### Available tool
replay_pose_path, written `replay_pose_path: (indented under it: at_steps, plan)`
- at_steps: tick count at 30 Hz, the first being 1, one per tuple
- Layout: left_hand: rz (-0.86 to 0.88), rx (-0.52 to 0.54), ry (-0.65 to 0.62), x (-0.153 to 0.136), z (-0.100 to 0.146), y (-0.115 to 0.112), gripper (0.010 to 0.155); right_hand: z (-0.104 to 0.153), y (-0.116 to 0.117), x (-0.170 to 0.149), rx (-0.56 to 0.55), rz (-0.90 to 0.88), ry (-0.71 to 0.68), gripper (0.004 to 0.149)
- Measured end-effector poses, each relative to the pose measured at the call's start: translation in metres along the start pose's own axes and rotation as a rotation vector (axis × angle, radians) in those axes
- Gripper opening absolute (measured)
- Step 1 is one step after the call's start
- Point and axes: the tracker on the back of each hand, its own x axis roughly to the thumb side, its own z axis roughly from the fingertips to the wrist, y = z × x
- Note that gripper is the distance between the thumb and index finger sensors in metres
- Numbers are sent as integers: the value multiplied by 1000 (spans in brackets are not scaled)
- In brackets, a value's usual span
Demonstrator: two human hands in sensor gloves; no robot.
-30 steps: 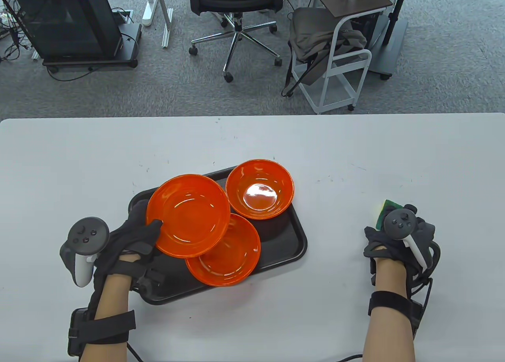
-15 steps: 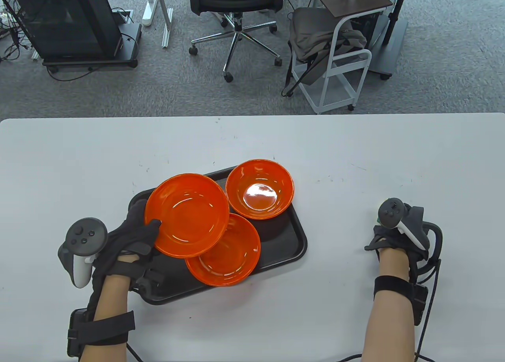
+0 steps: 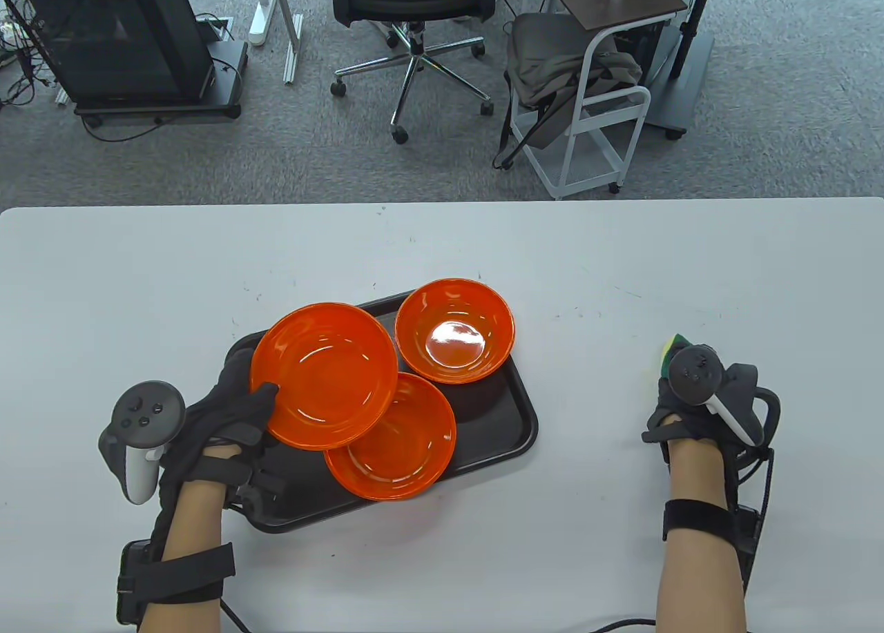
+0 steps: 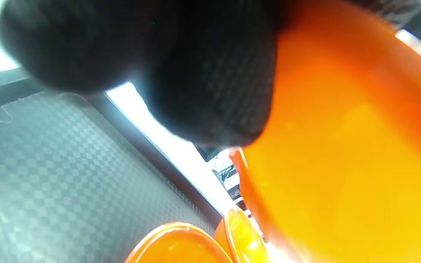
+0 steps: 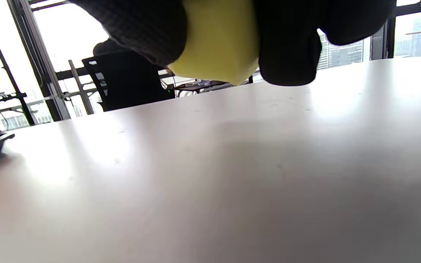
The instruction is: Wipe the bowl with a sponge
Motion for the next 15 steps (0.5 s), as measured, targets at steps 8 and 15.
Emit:
replay_pose_path:
  at_steps: [8,15]
  plan:
    - [-10,-12,-5,1,0,-3,65,35,-35,30,-146,-182,-63,56]
    - [-31,-7,-19,4,1,-5,65,51,-33,48,-164,-207,-138,56]
